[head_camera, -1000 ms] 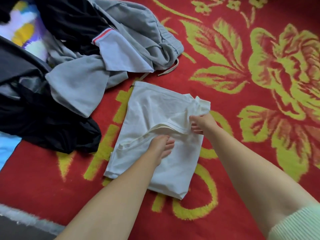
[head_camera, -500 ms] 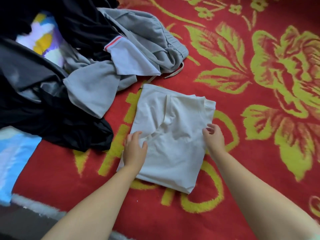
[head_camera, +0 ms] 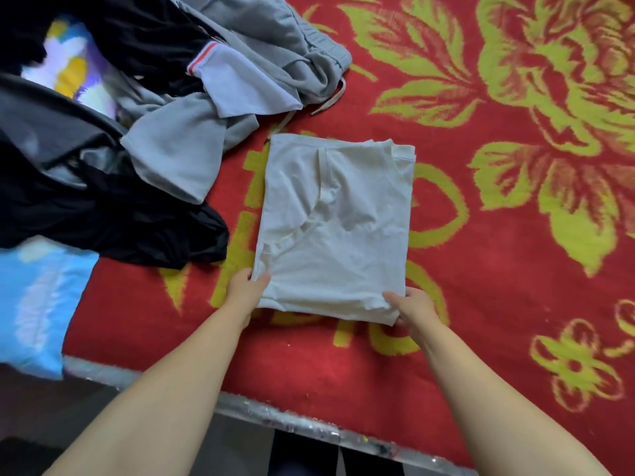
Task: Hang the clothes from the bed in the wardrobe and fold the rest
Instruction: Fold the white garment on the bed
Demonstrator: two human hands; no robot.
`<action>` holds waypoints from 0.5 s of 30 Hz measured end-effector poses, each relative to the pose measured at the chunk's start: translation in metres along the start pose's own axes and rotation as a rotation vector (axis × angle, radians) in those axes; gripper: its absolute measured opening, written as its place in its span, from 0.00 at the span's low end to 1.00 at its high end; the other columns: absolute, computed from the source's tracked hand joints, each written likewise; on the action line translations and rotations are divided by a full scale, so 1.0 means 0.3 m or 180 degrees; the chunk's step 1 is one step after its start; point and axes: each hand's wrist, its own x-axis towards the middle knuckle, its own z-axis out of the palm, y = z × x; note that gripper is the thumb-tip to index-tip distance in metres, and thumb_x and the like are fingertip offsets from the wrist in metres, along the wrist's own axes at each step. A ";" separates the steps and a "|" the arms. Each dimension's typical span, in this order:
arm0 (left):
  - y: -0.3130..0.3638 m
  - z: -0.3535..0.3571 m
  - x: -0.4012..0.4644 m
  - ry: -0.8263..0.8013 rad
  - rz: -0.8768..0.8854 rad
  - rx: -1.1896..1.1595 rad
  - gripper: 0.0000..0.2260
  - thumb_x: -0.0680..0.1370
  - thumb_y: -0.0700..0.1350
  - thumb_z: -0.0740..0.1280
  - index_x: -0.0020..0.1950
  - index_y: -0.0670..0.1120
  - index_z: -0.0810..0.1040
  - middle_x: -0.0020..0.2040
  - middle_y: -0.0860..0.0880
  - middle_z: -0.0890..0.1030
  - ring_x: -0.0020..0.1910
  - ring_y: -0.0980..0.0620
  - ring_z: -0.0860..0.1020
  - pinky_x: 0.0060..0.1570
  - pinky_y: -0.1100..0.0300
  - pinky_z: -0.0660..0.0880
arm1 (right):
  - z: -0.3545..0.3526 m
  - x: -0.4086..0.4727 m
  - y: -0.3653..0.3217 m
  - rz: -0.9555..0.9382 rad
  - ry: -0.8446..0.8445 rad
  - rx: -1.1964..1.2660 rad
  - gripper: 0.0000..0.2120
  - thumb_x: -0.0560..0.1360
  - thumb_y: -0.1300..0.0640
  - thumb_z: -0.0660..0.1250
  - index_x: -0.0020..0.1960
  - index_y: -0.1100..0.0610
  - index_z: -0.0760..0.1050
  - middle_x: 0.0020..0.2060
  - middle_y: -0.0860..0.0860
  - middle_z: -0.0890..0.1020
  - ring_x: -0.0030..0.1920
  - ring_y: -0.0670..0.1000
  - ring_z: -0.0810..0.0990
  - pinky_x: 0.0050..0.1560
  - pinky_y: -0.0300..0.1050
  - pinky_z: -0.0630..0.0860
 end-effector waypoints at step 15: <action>0.077 -0.049 -0.206 -0.0861 -0.1582 -0.1450 0.04 0.78 0.33 0.63 0.44 0.38 0.74 0.27 0.45 0.79 0.22 0.54 0.77 0.21 0.65 0.74 | -0.260 -0.162 -0.106 -0.0003 -0.0788 0.0423 0.11 0.75 0.67 0.64 0.57 0.61 0.74 0.27 0.54 0.71 0.20 0.44 0.67 0.20 0.34 0.66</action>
